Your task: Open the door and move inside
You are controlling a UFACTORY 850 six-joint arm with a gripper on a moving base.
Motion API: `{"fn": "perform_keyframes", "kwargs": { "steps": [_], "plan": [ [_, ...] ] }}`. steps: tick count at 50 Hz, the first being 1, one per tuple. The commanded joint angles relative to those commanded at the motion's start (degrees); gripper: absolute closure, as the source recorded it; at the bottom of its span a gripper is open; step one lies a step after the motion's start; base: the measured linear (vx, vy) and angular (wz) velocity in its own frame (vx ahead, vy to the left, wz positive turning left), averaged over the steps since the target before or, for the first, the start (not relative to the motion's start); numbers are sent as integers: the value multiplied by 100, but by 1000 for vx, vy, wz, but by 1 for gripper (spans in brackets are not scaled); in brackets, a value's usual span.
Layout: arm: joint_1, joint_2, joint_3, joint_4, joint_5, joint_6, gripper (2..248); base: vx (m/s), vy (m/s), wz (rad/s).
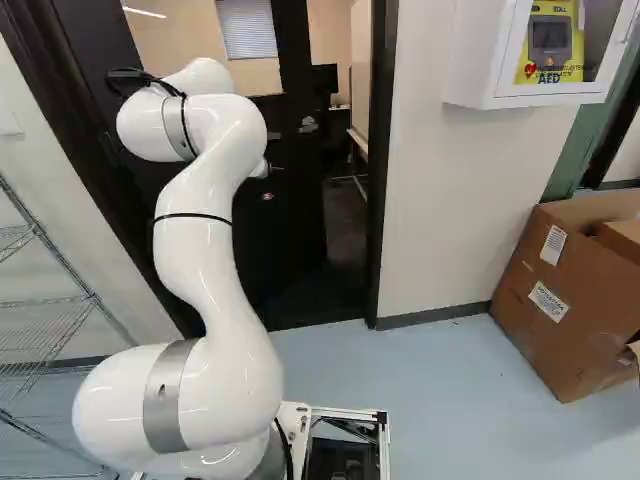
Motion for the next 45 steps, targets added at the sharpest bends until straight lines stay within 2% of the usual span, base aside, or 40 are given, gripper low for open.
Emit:
{"fn": "perform_keyframes", "kwargs": {
  "steps": [19, 45],
  "plan": [
    [-71, 555, 783, -12, 0, 0, 3, 0, 0, 0],
    [-182, 1287, 1789, -194, 146, 0, 3, 0, 0, 0]
  ]
}}
